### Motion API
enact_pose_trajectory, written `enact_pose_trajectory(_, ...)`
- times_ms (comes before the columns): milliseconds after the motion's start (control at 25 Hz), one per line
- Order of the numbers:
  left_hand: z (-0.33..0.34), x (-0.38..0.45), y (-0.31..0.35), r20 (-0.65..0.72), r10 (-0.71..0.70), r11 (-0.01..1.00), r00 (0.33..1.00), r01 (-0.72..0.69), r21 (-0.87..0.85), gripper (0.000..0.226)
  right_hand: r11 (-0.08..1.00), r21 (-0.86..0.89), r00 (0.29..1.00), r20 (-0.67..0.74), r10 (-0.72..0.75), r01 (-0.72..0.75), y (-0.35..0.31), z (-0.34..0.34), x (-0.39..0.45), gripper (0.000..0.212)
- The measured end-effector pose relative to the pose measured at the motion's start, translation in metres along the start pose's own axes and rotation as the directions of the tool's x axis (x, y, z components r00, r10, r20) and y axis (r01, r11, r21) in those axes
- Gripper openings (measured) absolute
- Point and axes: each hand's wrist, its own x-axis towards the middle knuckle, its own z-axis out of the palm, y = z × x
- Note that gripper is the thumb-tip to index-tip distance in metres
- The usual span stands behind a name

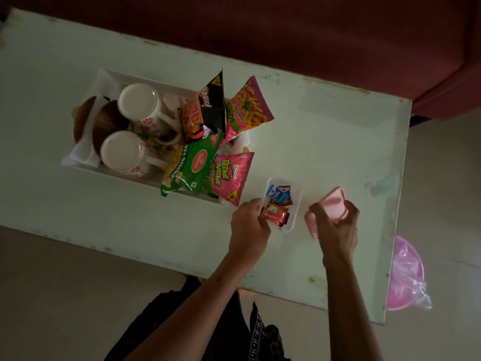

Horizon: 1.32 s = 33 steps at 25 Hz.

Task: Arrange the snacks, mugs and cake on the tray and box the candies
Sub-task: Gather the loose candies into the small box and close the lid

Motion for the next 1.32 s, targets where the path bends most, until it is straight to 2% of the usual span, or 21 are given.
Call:
enact_pose_trajectory(80, -0.002, -0.003, -0.005, -0.009, -0.01, 1.0, 1.0, 0.01, -0.01, 0.029, 0.989, -0.064, 0.991, 0.018, -0.134, 0.135, -0.005, 0.003, -0.022, 0.082)
enact_pose_trajectory(160, -0.004, -0.009, -0.013, -0.022, -0.019, 1.0, 1.0, 0.018, -0.024, 0.032, 0.963, -0.164, 0.976, 0.072, -0.206, 0.215, -0.008, 0.015, -0.045, 0.086)
enact_pose_trajectory(280, -0.007, -0.02, -0.024, -0.024, -0.034, 0.995, 0.999, 0.032, -0.092, 0.032, 0.929, -0.283, 0.968, 0.144, -0.204, 0.238, -0.006, 0.033, -0.07, 0.085)
enact_pose_trajectory(400, -0.012, -0.027, -0.034, -0.018, -0.046, 0.989, 0.999, 0.044, -0.139, 0.033, 0.898, -0.359, 0.965, 0.153, -0.211, 0.254, -0.001, 0.042, -0.081, 0.084)
enact_pose_trajectory(600, -0.021, -0.023, -0.041, 0.048, -0.017, 0.992, 0.999, 0.023, -0.123, 0.038, 0.831, -0.427, 0.932, 0.218, -0.289, 0.357, 0.001, 0.045, -0.081, 0.09)
enact_pose_trajectory(720, -0.026, -0.02, -0.04, 0.098, -0.027, 0.993, 0.995, 0.038, -0.116, 0.036, 0.809, -0.462, 0.93, 0.239, -0.28, 0.362, -0.002, 0.046, -0.079, 0.089)
enact_pose_trajectory(800, -0.032, -0.017, -0.039, 0.173, -0.028, 0.991, 0.985, 0.05, -0.122, 0.043, 0.804, -0.464, 0.923, 0.27, -0.273, 0.373, -0.001, 0.043, -0.08, 0.09)
enact_pose_trajectory(920, -0.043, -0.009, -0.033, 0.353, 0.048, 0.997, 0.934, -0.024, -0.073, 0.085, 0.877, -0.324, 0.903, 0.362, -0.23, 0.354, 0.002, 0.032, -0.071, 0.098)
enact_pose_trajectory(1000, -0.047, -0.002, -0.026, 0.4, 0.104, 0.994, 0.911, -0.111, -0.005, 0.1, 0.921, -0.228, 0.874, 0.448, -0.189, 0.317, 0.002, 0.023, -0.061, 0.109)
enact_pose_trajectory(1160, -0.048, 0.009, -0.015, 0.459, 0.114, 0.972, 0.881, -0.194, 0.131, 0.107, 0.888, -0.295, 0.82, 0.554, -0.141, 0.352, -0.004, 0.015, -0.047, 0.112)
enact_pose_trajectory(1320, -0.047, 0.011, -0.011, 0.495, 0.075, 0.957, 0.865, -0.202, 0.209, 0.11, 0.912, -0.245, 0.81, 0.57, -0.141, 0.33, -0.007, 0.013, -0.042, 0.111)
